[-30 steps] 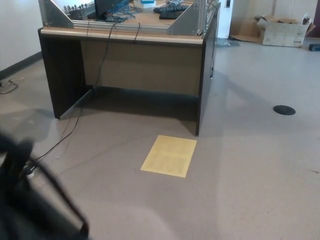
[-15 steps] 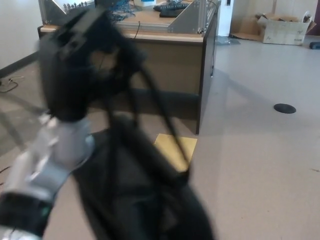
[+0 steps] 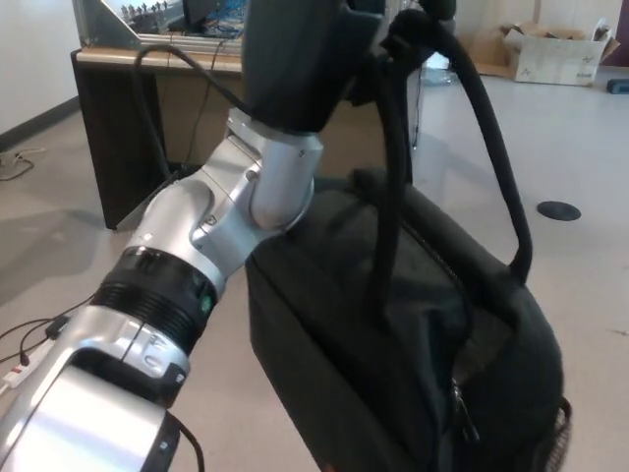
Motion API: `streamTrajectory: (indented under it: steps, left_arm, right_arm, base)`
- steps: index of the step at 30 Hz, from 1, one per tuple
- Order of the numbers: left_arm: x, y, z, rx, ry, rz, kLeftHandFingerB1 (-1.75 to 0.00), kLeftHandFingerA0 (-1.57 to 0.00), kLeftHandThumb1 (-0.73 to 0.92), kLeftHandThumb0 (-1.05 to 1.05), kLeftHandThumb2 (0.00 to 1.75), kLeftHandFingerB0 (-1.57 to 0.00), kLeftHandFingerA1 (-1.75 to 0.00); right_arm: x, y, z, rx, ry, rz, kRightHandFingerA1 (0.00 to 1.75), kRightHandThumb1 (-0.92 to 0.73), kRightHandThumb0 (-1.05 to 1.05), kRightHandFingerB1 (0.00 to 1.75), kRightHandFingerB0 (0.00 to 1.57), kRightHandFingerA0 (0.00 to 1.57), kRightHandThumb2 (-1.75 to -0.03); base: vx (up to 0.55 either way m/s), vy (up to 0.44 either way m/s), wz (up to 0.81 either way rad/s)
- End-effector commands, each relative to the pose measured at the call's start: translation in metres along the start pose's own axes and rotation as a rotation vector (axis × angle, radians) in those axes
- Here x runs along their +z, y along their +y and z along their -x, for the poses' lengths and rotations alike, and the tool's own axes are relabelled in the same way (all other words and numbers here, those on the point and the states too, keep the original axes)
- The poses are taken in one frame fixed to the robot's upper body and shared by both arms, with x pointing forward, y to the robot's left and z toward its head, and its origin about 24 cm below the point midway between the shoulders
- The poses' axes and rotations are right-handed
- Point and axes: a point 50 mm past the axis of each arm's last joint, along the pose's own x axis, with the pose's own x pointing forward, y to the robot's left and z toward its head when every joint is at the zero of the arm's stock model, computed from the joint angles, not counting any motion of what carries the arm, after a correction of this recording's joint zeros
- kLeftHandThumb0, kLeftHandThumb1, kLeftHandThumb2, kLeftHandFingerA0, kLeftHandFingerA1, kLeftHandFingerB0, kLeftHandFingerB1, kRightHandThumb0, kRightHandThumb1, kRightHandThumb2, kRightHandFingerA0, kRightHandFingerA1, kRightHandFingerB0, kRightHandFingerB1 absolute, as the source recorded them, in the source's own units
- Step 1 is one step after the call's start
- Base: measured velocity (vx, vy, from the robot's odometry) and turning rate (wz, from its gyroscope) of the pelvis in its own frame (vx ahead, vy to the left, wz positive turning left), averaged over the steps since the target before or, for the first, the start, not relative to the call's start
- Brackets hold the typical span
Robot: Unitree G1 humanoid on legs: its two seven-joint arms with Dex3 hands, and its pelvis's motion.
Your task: A person hands over a black lunchbag to the robot and the robot uses its left hand to grab the strips of the lunchbag, the gives it back to the person.
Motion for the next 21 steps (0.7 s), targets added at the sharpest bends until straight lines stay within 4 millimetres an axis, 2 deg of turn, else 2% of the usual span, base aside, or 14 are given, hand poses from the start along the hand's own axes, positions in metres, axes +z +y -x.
streamTrajectory:
  steps: [1, 11, 14, 15, 16, 17, 21]
  left_arm:
    - [-0.001, -0.001, 0.007, 0.007, 0.009, -0.015, -1.66, -0.78, 0.58, -0.19, 0.56, -0.60, -1.75]
    - [-0.003, 0.003, 0.020, -0.021, 0.001, -0.031, -1.61, -0.81, 0.56, -0.20, 0.54, -0.65, -1.75]
    - [-0.005, 0.003, 0.026, -0.029, 0.022, -0.048, -1.64, -0.82, 0.57, -0.21, 0.56, -0.64, -1.75]
    - [-0.006, 0.003, 0.028, -0.033, 0.028, -0.052, -1.64, -0.82, 0.57, -0.21, 0.56, -0.64, -1.75]
    - [-0.007, 0.004, 0.029, -0.036, 0.030, -0.053, -1.64, -0.82, 0.57, -0.21, 0.56, -0.64, -1.75]
    - [-0.008, 0.004, 0.031, -0.033, 0.040, -0.053, -1.63, -0.82, 0.56, -0.19, 0.56, -0.66, -1.75]
    - [-0.010, 0.004, 0.034, -0.035, 0.042, -0.059, -1.64, -0.82, 0.56, -0.19, 0.55, -0.66, -1.75]
  right_arm:
    - [-0.006, -0.003, 0.005, 0.002, 0.003, 0.000, 0.44, -0.77, -0.57, 0.42, 0.52, 0.53, -0.64]
    - [-0.005, 0.002, 0.005, 0.011, 0.008, -0.011, 0.45, -0.76, -0.57, 0.42, 0.55, 0.56, -0.63]
    - [-0.007, 0.003, 0.007, 0.011, 0.008, -0.016, 0.45, -0.74, -0.54, 0.43, 0.55, 0.57, -0.62]
    - [-0.008, 0.004, 0.008, 0.010, 0.009, -0.022, 0.62, -0.61, -0.54, 0.56, 0.46, 0.54, -0.99]
    - [-0.008, 0.004, 0.008, 0.010, 0.010, -0.026, 0.62, -0.61, -0.54, 0.56, 0.46, 0.54, -0.99]
    - [-0.009, 0.005, 0.009, 0.012, 0.009, -0.028, 0.46, -0.73, -0.51, 0.44, 0.56, 0.57, -0.61]
    - [-0.011, 0.005, 0.010, 0.020, 0.020, -0.030, 0.45, -0.73, -0.50, 0.43, 0.54, 0.55, -0.62]
  base:
    - [0.00, 0.000, 0.00]
    - [0.00, 0.000, 0.00]
    - [0.00, 0.000, 0.00]
    - [0.00, 0.000, 0.00]
    - [0.00, 0.000, 0.00]
    - [0.00, 0.000, 0.00]
    - [0.00, 0.000, 0.00]
